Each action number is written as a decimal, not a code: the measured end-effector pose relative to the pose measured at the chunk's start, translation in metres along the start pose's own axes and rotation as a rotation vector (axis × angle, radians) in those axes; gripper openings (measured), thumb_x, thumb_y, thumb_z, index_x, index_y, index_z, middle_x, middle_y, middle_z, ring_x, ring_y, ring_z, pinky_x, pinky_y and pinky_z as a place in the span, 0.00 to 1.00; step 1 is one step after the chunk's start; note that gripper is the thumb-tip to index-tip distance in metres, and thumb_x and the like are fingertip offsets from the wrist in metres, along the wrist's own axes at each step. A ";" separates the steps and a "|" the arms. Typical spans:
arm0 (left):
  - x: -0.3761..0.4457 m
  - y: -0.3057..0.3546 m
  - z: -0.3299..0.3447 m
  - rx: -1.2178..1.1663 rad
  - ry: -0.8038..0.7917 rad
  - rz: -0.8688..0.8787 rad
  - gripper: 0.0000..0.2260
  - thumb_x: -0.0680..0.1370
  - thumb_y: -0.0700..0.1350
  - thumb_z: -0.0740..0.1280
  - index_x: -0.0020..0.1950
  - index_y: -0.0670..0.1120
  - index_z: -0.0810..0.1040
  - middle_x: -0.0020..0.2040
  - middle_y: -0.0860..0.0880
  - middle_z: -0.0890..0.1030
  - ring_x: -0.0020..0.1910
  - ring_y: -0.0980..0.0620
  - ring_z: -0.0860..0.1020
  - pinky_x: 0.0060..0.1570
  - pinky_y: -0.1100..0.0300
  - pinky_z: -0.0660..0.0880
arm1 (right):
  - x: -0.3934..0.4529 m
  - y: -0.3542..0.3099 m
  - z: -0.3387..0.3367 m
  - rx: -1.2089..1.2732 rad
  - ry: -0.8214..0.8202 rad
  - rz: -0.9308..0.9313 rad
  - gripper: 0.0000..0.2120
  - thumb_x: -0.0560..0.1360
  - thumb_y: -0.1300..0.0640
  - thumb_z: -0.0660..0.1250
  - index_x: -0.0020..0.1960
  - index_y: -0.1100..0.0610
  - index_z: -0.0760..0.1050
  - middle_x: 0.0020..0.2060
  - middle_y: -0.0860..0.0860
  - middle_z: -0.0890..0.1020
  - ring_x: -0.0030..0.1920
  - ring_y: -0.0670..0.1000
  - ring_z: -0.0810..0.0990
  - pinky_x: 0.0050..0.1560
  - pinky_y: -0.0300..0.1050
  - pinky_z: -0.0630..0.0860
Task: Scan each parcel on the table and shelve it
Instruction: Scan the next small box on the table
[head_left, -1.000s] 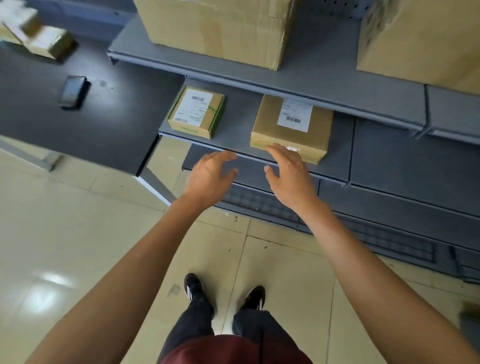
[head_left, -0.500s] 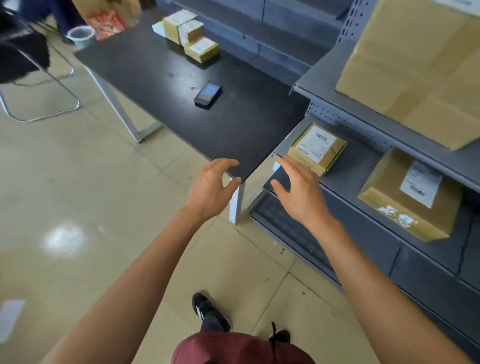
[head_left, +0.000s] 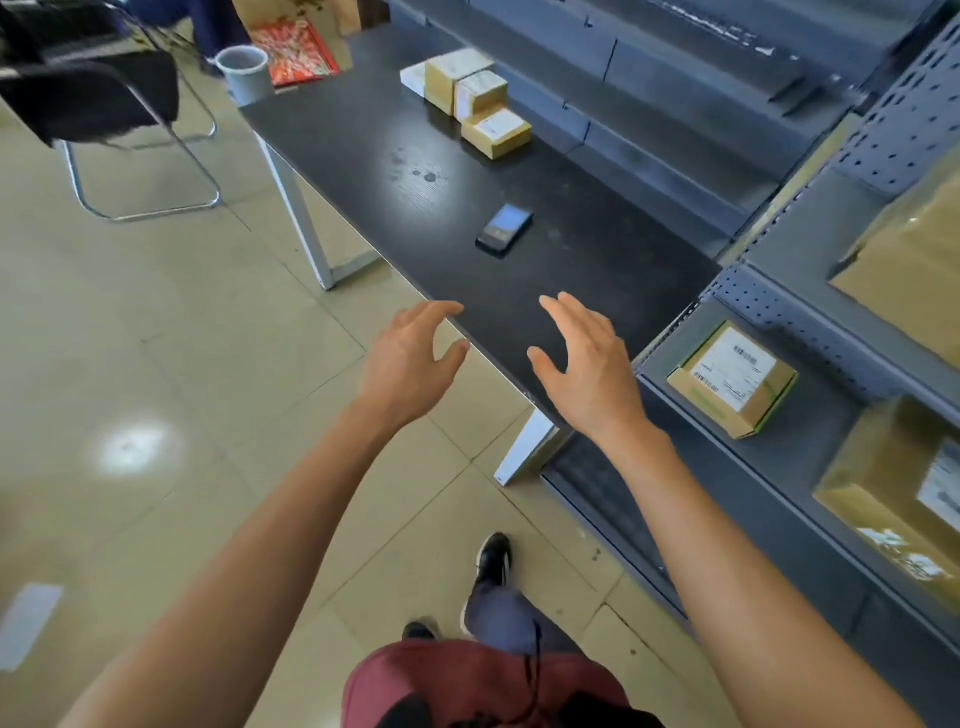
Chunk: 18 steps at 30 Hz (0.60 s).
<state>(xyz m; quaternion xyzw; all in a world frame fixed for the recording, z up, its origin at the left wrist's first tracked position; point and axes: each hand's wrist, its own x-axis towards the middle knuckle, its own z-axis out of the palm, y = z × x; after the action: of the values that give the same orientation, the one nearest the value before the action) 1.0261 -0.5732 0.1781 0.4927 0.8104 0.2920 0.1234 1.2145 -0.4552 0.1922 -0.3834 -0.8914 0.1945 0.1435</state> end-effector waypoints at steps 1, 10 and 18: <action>0.009 -0.005 -0.003 0.001 0.001 -0.007 0.19 0.82 0.52 0.66 0.73 0.52 0.73 0.71 0.51 0.76 0.71 0.49 0.71 0.68 0.55 0.66 | 0.013 -0.001 0.003 0.004 -0.002 -0.008 0.28 0.82 0.51 0.66 0.79 0.53 0.64 0.78 0.54 0.65 0.77 0.56 0.63 0.72 0.57 0.65; 0.106 -0.033 -0.034 0.013 0.035 -0.083 0.18 0.82 0.51 0.67 0.72 0.52 0.75 0.71 0.52 0.77 0.71 0.49 0.72 0.71 0.55 0.65 | 0.143 -0.001 0.025 0.131 0.011 -0.056 0.28 0.82 0.51 0.66 0.79 0.52 0.64 0.78 0.54 0.66 0.77 0.56 0.62 0.72 0.58 0.65; 0.169 -0.055 -0.055 -0.006 0.165 -0.198 0.16 0.81 0.48 0.67 0.69 0.50 0.77 0.67 0.52 0.80 0.67 0.49 0.75 0.70 0.50 0.70 | 0.222 -0.006 0.046 0.201 -0.071 -0.052 0.29 0.82 0.49 0.65 0.80 0.50 0.61 0.80 0.50 0.63 0.80 0.53 0.57 0.76 0.58 0.63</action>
<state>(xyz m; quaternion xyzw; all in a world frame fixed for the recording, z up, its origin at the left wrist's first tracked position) 0.8773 -0.4641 0.2036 0.3843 0.8615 0.3204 0.0859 1.0442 -0.3060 0.1777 -0.3366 -0.8816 0.2927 0.1544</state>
